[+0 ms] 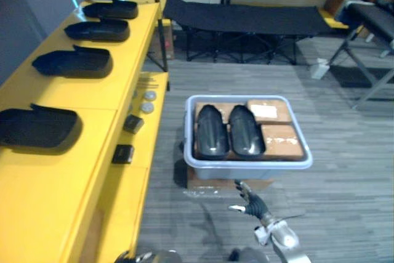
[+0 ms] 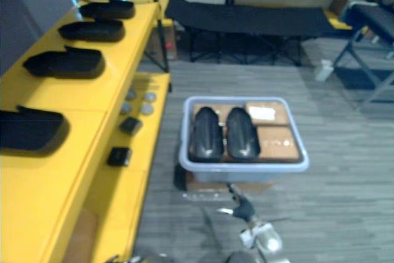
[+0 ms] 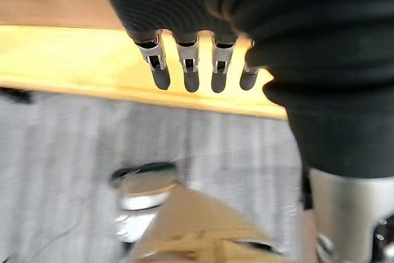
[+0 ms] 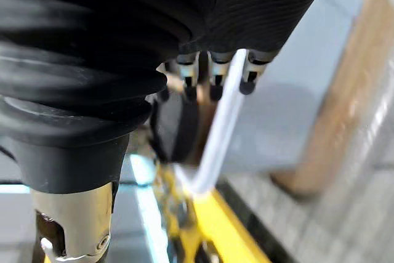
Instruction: Walk over and take plastic housings, then place them on the shelf
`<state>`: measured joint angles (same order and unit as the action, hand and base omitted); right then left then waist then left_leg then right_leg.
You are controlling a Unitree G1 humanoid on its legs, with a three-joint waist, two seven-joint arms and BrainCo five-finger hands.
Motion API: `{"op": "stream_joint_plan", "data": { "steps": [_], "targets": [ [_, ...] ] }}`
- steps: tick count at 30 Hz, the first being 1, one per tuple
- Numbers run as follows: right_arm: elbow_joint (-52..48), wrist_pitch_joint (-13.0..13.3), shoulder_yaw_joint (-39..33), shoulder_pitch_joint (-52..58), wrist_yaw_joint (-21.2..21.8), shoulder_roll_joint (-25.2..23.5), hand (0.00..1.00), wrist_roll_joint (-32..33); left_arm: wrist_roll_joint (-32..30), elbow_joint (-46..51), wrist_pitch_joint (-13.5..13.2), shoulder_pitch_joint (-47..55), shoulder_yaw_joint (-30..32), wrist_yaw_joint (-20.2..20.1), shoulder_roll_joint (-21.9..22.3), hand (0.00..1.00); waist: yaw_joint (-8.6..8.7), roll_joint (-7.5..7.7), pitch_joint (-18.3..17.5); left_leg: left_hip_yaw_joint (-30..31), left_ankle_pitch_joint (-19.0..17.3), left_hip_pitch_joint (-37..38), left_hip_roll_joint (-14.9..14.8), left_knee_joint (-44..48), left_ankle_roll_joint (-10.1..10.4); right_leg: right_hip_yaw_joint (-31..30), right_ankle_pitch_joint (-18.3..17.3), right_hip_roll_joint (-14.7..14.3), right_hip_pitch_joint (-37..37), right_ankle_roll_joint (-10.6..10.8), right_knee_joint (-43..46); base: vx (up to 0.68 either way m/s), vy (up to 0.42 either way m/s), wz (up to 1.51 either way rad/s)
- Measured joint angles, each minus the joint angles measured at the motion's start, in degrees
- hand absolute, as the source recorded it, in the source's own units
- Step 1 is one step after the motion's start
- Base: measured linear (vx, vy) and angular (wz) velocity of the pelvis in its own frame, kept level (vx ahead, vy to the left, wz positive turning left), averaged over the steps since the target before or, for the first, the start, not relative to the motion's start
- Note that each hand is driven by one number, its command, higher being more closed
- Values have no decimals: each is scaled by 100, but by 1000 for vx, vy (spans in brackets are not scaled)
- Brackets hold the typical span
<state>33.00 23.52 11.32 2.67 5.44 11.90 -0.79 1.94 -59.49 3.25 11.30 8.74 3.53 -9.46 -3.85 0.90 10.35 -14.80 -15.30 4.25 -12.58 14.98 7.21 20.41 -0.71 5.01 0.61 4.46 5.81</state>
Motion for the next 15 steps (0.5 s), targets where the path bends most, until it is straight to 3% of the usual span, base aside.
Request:
{"op": "stream_joint_plan", "data": {
  "steps": [6,9,15],
  "targets": [
    [-628,53,-197,127,-531,288,0,58,277,-45,-566,-22,103,81,331,0,146,-82,52,-158,578,-38,-82,-515,207,-254,625,-412,4,-285,-1019,-80,-188,-30],
    [-1013,243,-625,362,-962,266,0,60,245,6,-828,-99,-193,177,356,0,194,-131,187,-134,586,-26,-58,-558,217,-367,698,-426,-68,-319,-1084,-126,-62,-25],
    [-1262,407,-1035,527,-1572,-30,0,154,239,40,-1066,-99,-506,306,252,0,222,-41,298,-164,556,47,121,-679,181,-472,753,-281,-169,-232,-1094,-104,27,-10]
  ]
}}
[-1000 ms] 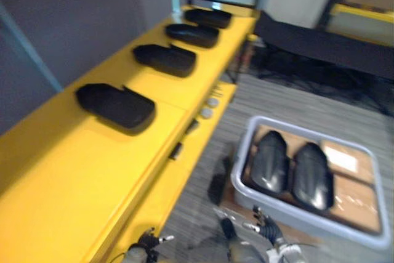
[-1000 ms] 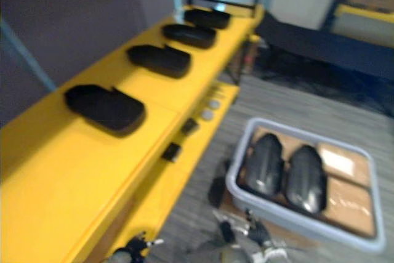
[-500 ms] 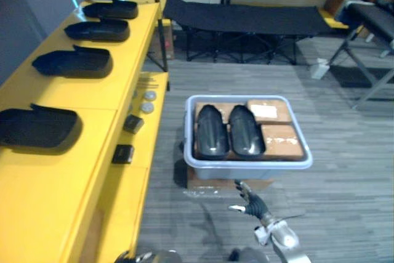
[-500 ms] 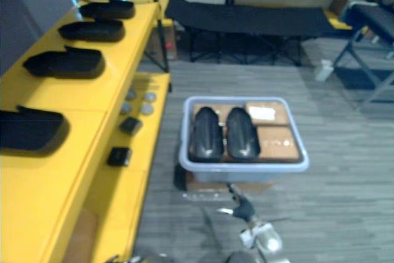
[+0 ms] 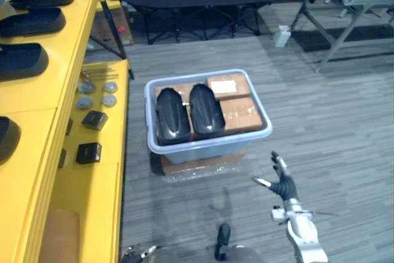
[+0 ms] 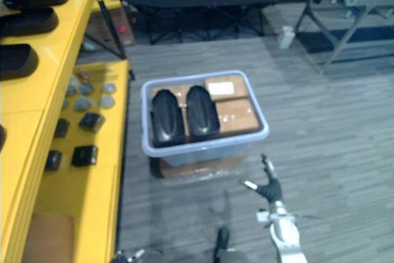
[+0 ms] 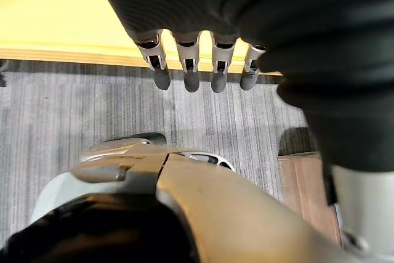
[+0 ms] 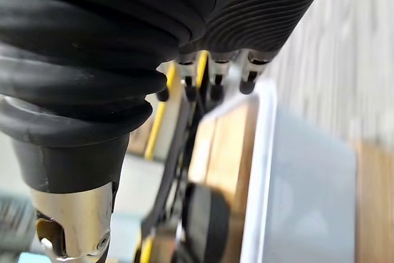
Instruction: Walk over and take plastic housings, then place them on the shelf
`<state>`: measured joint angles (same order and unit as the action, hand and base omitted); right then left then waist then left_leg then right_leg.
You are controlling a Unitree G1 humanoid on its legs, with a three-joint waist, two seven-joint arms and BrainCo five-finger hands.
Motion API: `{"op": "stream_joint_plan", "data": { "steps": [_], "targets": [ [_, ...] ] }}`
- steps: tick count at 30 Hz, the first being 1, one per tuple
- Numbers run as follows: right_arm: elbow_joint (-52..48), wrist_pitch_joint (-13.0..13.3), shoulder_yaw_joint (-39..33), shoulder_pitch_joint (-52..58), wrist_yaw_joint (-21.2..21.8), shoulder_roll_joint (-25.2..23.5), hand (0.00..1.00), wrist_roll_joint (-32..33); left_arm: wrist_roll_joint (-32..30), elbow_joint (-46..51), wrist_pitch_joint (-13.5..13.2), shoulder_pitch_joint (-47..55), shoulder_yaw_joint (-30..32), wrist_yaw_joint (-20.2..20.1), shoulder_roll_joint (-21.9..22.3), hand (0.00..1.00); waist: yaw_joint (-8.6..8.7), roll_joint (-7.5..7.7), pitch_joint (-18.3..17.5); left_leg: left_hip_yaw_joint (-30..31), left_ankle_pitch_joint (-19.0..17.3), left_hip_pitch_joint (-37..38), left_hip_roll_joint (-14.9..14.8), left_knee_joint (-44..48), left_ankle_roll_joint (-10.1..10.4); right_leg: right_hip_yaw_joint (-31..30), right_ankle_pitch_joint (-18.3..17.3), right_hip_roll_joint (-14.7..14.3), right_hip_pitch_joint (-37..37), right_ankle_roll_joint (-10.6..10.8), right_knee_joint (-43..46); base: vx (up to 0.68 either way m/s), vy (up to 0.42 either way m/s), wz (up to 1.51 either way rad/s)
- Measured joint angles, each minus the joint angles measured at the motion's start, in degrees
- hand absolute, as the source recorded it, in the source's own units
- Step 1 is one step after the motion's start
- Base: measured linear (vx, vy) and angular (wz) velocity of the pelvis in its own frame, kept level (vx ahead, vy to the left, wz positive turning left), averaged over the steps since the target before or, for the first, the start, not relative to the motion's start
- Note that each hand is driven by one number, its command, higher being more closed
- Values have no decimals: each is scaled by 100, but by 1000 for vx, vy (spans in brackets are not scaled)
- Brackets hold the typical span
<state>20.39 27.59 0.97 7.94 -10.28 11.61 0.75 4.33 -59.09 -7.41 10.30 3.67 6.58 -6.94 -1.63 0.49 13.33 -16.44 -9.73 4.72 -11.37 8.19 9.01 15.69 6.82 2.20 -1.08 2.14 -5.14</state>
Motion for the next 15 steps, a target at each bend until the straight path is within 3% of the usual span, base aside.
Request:
{"op": "stream_joint_plan", "data": {
  "steps": [4,7,12,15],
  "targets": [
    [-198,34,-321,-301,-371,-118,0,337,275,70,-97,-13,-61,7,16,0,-51,-102,45,64,-25,-243,144,63,-90,43,80,174,-201,75,0,-27,62,2],
    [-192,-145,-631,-871,-639,-103,0,710,478,194,-154,-72,-114,15,26,0,-119,-160,180,377,-17,-469,271,164,-126,140,204,261,-317,118,2,10,40,12],
    [552,-872,-959,-2786,-1449,318,0,1328,718,426,-251,-177,-212,140,22,0,-439,-162,631,837,-34,-706,447,206,-184,236,340,369,-455,172,54,-5,21,14],
    [899,-1193,-987,-3416,-1629,683,0,1491,942,392,-254,-157,-180,191,64,0,-586,-149,777,1126,-29,-869,611,249,-248,375,382,505,-502,234,56,2,44,27]
  ]
}}
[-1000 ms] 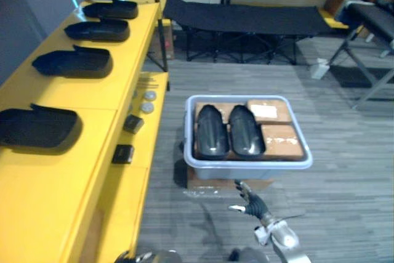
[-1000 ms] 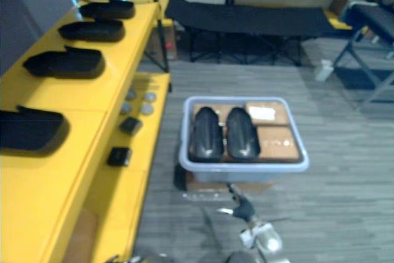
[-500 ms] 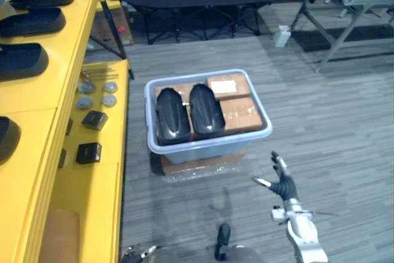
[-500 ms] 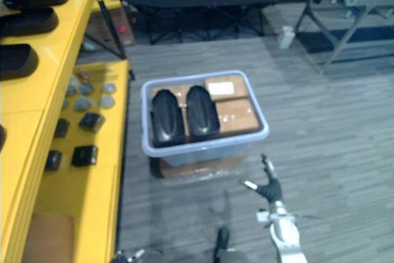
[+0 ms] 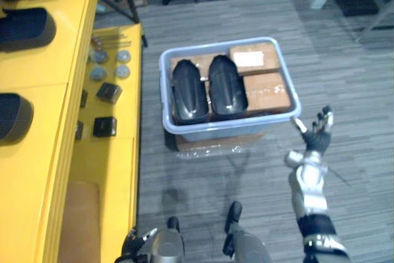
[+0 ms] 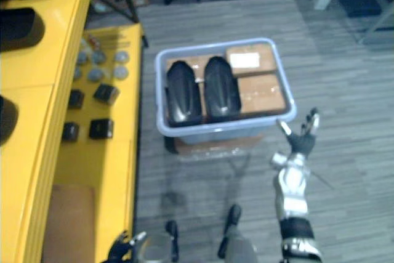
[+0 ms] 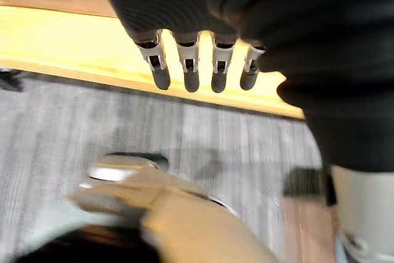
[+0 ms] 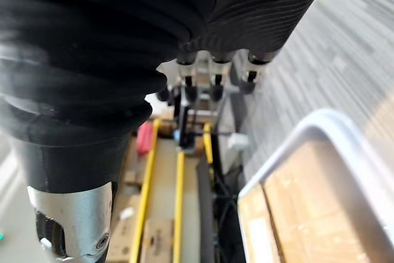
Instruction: Walk over and take plastic housings, then place them on the shelf
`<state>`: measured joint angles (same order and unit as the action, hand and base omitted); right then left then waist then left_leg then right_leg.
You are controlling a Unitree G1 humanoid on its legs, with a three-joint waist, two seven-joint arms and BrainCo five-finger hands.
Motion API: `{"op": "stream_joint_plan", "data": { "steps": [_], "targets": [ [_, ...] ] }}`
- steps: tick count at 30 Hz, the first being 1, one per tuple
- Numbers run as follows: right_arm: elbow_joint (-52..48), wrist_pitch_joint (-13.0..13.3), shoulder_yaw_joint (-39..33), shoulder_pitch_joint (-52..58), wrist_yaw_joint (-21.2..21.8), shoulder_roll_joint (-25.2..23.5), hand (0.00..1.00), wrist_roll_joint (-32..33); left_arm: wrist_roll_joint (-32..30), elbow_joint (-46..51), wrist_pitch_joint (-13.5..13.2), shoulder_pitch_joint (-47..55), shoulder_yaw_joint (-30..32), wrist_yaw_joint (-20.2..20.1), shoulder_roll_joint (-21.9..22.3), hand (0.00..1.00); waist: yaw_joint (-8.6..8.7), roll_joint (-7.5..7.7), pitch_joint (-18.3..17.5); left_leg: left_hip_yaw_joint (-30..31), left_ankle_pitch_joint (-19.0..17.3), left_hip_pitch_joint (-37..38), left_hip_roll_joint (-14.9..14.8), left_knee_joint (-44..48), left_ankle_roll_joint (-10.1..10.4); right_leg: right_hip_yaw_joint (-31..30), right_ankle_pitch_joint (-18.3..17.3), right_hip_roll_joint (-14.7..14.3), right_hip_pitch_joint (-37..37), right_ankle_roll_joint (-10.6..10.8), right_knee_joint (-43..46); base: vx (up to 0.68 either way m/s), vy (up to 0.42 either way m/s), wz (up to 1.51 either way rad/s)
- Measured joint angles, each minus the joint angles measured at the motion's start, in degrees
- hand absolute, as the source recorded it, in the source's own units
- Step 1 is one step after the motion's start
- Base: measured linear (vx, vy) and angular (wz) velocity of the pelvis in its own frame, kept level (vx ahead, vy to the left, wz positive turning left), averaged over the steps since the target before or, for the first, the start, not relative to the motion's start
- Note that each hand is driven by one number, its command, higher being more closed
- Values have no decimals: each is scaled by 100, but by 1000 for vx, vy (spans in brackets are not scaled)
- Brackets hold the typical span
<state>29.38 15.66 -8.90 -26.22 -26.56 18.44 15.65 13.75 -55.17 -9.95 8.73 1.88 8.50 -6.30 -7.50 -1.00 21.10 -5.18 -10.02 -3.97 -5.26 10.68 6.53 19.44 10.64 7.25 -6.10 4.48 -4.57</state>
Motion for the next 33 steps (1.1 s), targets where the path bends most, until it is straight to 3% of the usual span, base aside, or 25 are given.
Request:
{"op": "stream_joint_plan", "data": {
  "steps": [3,7,11,16,25,33],
  "targets": [
    [46,-151,26,-202,-67,118,0,167,-36,-19,13,103,183,-21,5,0,-168,92,97,49,-48,-42,140,83,-148,39,45,142,20,62,5,4,90,12],
    [65,-356,60,-483,-87,289,0,177,-46,16,59,251,237,-81,-21,0,-193,213,329,168,-204,-215,268,516,-362,38,102,308,-8,121,113,-47,92,2],
    [715,-470,44,-1149,-50,921,0,414,451,117,91,251,386,-119,-19,0,-201,319,564,223,-295,-675,434,801,-448,-110,297,425,-307,129,85,-105,89,5],
    [1121,-571,30,-1638,-21,1393,0,433,1019,156,5,240,383,-217,21,0,-129,171,742,535,-290,-1092,482,1052,-443,97,295,453,-412,128,103,-49,0,30],
    [1947,-927,50,-2381,-84,2144,0,431,1048,200,1,263,110,-449,217,0,-118,-177,885,916,-241,-1583,572,1286,-436,384,268,495,-599,90,176,-20,1,20],
    [2673,-1162,442,-3087,167,2679,0,378,1102,187,2,267,-115,-633,218,0,-129,-331,893,957,-79,-1793,693,1141,-467,407,262,621,-862,89,239,-7,10,7]
  ]
}}
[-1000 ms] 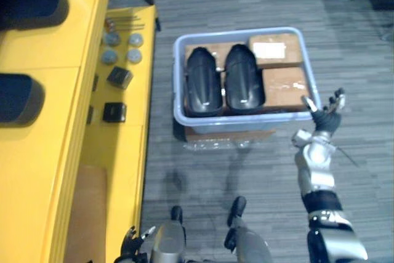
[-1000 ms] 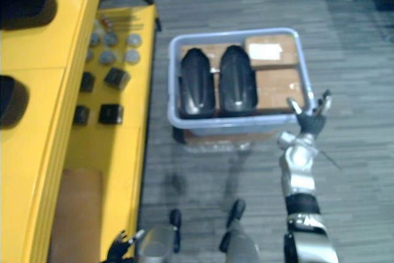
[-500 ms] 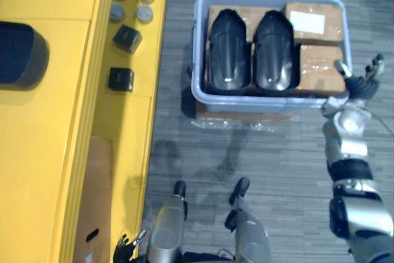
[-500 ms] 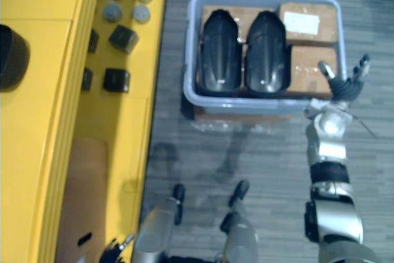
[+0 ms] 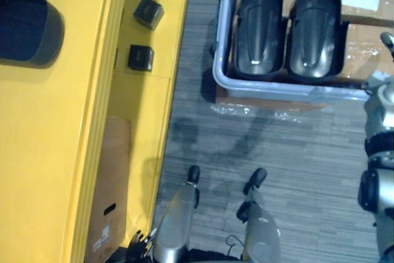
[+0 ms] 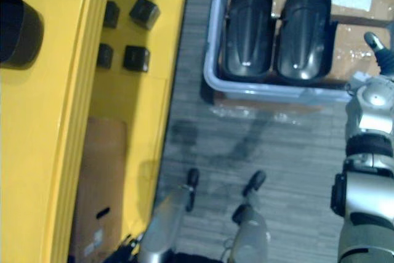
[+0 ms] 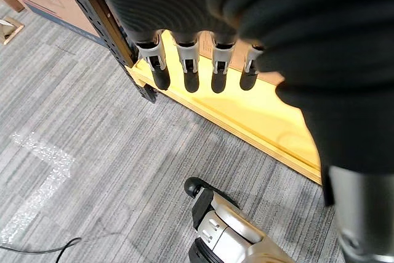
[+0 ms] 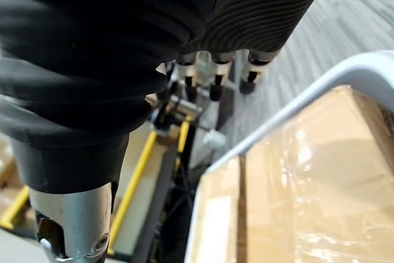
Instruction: Walk over and take plastic housings, then place them on the shelf
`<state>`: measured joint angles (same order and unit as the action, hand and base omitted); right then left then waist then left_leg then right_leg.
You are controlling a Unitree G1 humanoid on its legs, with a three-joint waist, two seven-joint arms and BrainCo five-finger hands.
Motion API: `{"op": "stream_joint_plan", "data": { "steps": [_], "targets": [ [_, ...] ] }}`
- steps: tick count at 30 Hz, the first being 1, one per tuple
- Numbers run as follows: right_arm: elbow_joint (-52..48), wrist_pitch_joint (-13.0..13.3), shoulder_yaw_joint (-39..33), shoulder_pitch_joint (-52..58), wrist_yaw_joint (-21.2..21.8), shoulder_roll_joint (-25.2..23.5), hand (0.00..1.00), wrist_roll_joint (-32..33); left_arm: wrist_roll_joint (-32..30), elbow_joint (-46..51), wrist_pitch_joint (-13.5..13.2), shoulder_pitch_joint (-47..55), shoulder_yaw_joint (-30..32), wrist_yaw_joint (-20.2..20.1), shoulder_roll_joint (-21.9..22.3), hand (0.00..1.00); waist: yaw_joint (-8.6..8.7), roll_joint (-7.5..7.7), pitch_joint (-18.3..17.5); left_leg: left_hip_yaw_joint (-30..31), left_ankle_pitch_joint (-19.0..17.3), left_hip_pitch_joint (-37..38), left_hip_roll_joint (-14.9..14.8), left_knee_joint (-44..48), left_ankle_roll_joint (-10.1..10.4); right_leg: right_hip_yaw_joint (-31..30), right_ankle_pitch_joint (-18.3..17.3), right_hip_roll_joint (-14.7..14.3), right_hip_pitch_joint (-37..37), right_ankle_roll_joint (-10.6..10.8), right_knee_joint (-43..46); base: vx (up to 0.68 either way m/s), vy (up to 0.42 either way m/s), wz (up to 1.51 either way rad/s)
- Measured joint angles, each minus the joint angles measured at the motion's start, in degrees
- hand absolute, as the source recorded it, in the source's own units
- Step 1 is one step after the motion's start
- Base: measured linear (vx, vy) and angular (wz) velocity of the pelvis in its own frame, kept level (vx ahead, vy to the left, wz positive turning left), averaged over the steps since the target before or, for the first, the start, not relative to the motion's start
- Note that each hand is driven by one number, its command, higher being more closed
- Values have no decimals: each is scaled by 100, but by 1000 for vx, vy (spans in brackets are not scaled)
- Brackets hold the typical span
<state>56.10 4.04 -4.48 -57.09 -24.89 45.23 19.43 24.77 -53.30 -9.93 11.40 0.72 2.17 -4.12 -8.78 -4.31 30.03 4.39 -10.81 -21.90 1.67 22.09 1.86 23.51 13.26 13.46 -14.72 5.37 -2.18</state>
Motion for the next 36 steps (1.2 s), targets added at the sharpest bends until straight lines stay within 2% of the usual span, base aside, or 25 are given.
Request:
{"op": "stream_joint_plan", "data": {
  "steps": [2,4,6,9,14,17,24,28,29,30,36],
  "targets": [
    [159,-64,26,-118,31,94,0,1,10,-7,-1,0,-143,-65,-2,0,-11,-70,22,45,69,-27,27,-83,10,11,-3,26,-45,-5,16,0,-5,16],
    [354,-171,91,-222,117,177,0,0,13,-25,2,0,-261,-128,21,0,-10,-212,20,160,181,-25,59,-232,21,20,-34,58,-63,-49,59,0,1,27],
    [439,-275,233,-294,164,196,0,0,19,-42,2,0,-362,-135,14,0,-53,-221,19,170,266,-36,67,-367,41,19,-40,72,-132,-58,67,-5,-25,12],
    [610,-438,256,-465,281,204,0,-8,103,-112,5,0,-447,-208,40,0,-91,-312,34,222,354,-46,93,-477,53,40,-46,96,-166,-61,73,-17,-17,9],
    [868,-665,441,-623,577,276,0,-180,181,-176,2,-1,-508,-285,56,0,-138,-335,30,339,501,-176,123,-597,75,127,-114,154,-352,-84,241,-24,-10,15],
    [984,-671,515,-684,738,296,0,-234,189,-203,-3,-1,-596,-326,54,0,-150,-355,30,458,598,-188,140,-699,96,185,-142,167,-353,-115,276,-20,-8,20],
    [1024,-668,677,-938,781,405,0,-543,380,-204,-47,0,-671,-382,63,0,-205,-416,32,554,902,-201,133,-1092,159,191,-165,198,-527,-141,362,-33,-20,8],
    [1109,-761,803,-940,853,430,0,-1030,415,-207,-132,0,-693,-473,60,0,-205,-421,31,602,1037,-150,119,-1281,193,228,-167,196,-532,-143,364,-30,-17,7],
    [1123,-860,885,-940,854,431,0,-1261,420,-208,-141,0,-740,-476,56,0,-204,-422,31,611,1089,-122,113,-1360,199,239,-169,197,-533,-144,364,-28,-17,7],
    [1141,-981,931,-945,849,434,100,-1503,443,-208,-166,0,-801,-475,40,0,-205,-427,28,616,1134,-111,109,-1421,210,257,-170,198,-540,-145,364,-28,-17,7],
    [1293,-1627,1129,-1166,615,606,100,-2496,494,-204,-243,-1,-866,-476,28,0,-257,-427,28,650,1337,-82,85,-1714,238,293,-168,201,-620,-145,370,-15,-10,4]
  ]
}}
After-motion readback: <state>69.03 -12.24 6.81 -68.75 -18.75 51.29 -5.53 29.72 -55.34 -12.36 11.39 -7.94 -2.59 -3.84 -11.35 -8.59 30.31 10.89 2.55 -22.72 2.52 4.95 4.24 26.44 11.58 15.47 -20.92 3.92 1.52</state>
